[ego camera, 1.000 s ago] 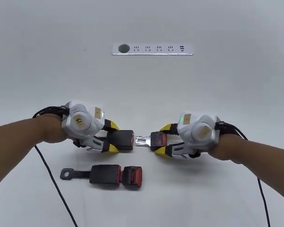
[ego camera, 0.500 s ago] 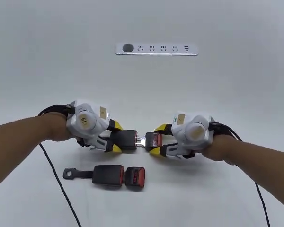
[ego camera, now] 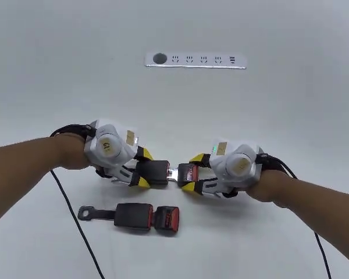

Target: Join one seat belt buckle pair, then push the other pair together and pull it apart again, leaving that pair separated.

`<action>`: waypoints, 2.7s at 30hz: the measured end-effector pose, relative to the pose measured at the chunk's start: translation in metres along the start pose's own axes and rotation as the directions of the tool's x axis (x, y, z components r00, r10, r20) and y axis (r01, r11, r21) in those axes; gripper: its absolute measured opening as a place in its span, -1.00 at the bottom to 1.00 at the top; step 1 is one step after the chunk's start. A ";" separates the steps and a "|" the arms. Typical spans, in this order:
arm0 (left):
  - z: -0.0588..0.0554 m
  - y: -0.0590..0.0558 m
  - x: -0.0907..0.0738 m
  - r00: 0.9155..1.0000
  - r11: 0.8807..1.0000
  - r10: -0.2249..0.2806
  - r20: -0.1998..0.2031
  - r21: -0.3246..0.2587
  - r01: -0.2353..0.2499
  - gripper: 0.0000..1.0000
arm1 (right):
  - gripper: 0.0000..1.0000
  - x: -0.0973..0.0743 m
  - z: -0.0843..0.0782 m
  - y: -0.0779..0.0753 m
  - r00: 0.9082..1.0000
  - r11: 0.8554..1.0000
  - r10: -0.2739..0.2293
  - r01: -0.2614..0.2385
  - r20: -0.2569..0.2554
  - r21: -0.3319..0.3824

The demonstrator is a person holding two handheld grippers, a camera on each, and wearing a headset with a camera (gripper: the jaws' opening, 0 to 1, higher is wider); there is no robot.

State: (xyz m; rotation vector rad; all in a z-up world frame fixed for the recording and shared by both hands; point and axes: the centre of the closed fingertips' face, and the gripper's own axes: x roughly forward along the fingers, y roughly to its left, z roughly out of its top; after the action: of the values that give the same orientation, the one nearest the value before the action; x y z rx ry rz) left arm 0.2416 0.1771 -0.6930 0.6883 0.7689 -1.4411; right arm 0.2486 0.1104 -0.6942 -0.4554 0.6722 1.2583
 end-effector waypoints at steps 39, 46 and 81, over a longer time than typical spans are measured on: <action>0.001 0.002 0.000 1.000 1.000 -0.016 -0.013 0.019 0.017 -0.32 | -0.31 0.010 0.011 0.006 1.000 1.000 -0.018 0.018 -0.013 -0.002; 0.003 0.001 0.000 1.000 1.000 -0.016 -0.014 0.019 0.016 -0.32 | -0.31 0.010 0.010 0.007 1.000 1.000 -0.019 0.019 -0.009 -0.006; 0.003 0.000 -0.001 1.000 1.000 -0.007 -0.010 0.007 0.007 -0.31 | -0.30 -0.001 -0.001 0.002 1.000 1.000 -0.015 0.015 -0.002 -0.018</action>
State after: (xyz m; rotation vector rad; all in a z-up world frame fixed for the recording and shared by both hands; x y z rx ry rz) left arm 0.2417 0.1753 -0.6902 0.6995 0.7747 -1.4483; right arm 0.2459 0.1095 -0.6945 -0.4760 0.6591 1.2502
